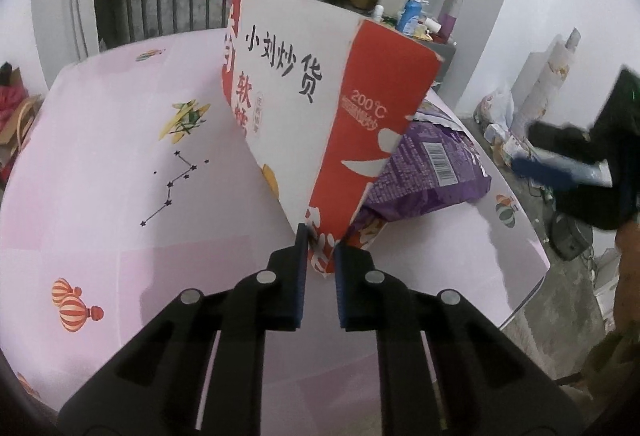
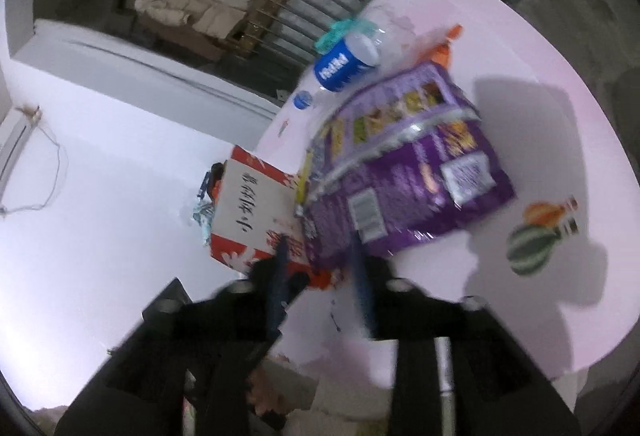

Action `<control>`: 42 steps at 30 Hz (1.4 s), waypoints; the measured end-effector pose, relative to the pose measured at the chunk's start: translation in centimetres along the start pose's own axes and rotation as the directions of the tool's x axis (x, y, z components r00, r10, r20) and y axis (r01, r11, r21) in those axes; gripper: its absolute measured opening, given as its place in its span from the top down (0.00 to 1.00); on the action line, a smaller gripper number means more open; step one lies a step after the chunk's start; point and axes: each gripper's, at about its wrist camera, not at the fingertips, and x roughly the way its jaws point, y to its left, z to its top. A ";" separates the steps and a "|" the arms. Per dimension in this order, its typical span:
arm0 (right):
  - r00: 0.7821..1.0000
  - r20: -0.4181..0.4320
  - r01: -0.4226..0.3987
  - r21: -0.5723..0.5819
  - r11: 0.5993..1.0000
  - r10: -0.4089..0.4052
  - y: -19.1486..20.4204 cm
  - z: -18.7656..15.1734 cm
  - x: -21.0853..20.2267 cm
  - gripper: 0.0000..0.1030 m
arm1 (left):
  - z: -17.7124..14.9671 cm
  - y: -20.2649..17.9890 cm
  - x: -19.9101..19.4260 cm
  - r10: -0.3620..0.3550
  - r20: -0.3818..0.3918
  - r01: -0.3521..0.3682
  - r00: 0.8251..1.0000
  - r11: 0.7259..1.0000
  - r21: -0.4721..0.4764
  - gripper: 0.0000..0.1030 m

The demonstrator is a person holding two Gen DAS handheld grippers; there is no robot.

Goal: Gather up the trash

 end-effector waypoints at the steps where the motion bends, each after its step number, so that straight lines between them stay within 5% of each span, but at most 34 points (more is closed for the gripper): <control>1: 1.000 -0.013 0.002 0.018 1.000 -0.002 -0.6 -0.4 0.2 0.59 | 0.0 0.2 0.0 -0.002 -0.002 0.001 1.000 1.000 -0.006 0.91; 8: 0.998 -0.065 0.007 0.181 0.983 0.005 -4.3 -1.4 3.7 0.43 | 0.0 0.9 0.5 -0.007 -0.023 0.006 1.000 0.999 -0.036 0.91; 13: 0.996 0.009 -0.093 0.258 0.962 0.094 -5.3 -0.4 5.2 0.43 | -0.1 1.4 0.8 -0.001 -0.042 -0.001 0.999 0.998 -0.060 0.94; 19: 0.967 0.141 -0.250 0.387 0.887 0.211 -7.7 0.4 5.3 0.44 | -0.3 2.1 1.4 -0.002 -0.061 -0.004 0.998 0.996 -0.093 0.97; 27: 0.960 0.179 -0.277 0.466 0.840 0.217 -9.3 0.2 6.2 0.86 | -0.3 2.4 1.2 0.014 -0.033 -0.017 0.999 0.995 -0.097 0.98; 30: 0.946 0.208 -0.320 0.455 0.831 0.250 -9.0 0.0 5.3 0.94 | -0.2 2.5 0.8 0.032 -0.009 -0.033 0.999 0.995 -0.096 0.99; 42: 0.892 0.319 -0.418 0.307 0.855 0.321 -5.0 1.5 1.1 0.97 | 1.6 3.7 -2.7 0.101 0.160 -0.093 0.982 0.994 -0.056 1.00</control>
